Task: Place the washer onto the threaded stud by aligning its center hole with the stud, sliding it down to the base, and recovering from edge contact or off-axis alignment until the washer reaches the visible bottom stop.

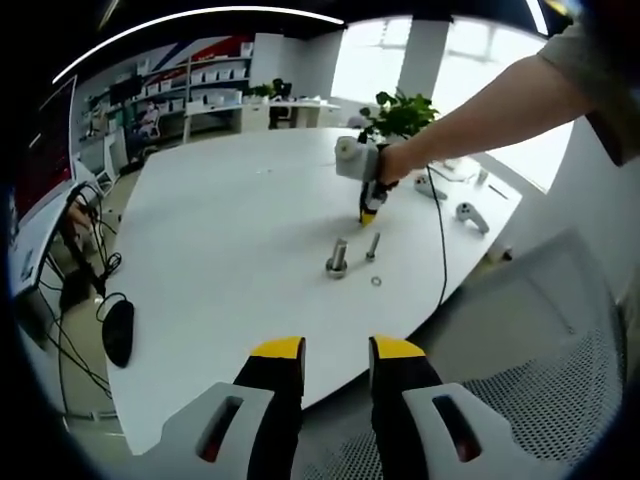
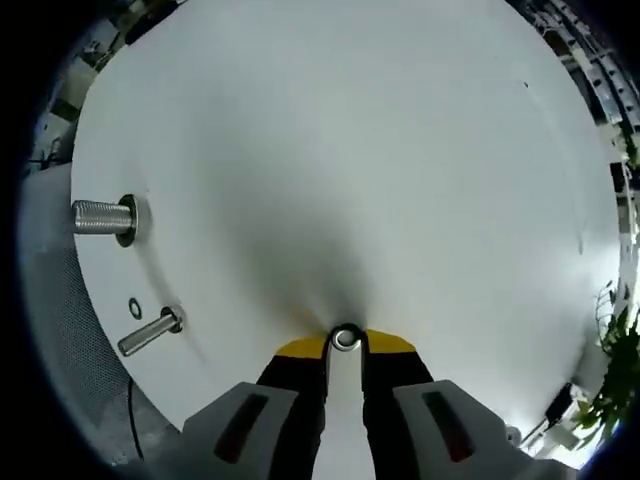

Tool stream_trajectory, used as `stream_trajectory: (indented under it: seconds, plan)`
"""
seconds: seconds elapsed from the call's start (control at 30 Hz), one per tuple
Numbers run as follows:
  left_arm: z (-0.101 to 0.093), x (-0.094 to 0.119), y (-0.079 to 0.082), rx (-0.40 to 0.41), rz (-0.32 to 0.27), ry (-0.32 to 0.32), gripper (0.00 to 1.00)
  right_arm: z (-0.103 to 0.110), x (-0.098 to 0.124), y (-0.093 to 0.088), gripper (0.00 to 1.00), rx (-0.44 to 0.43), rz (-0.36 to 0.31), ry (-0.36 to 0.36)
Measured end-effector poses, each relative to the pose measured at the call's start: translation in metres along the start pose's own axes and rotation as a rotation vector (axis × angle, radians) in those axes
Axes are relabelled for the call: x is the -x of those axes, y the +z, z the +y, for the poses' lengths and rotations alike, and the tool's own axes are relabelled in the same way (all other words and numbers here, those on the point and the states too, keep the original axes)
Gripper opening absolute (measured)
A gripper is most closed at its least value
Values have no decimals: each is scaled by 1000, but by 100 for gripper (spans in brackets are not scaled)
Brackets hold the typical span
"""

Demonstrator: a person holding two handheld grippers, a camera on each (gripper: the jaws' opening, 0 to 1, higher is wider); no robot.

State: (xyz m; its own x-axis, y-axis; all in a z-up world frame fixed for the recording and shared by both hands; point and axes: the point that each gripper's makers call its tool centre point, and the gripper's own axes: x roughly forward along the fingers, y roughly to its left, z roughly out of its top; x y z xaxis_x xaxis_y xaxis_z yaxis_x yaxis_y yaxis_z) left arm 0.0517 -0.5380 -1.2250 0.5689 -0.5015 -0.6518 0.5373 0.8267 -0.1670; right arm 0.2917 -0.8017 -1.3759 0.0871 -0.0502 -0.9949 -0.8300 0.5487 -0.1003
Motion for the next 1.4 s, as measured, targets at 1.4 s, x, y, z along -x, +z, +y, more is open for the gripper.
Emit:
stream_trajectory:
  seconds: [1.4]
  plan:
    - [3,3,6,-13,-34,23,23,26,48,7,13,-128,-293,-20]
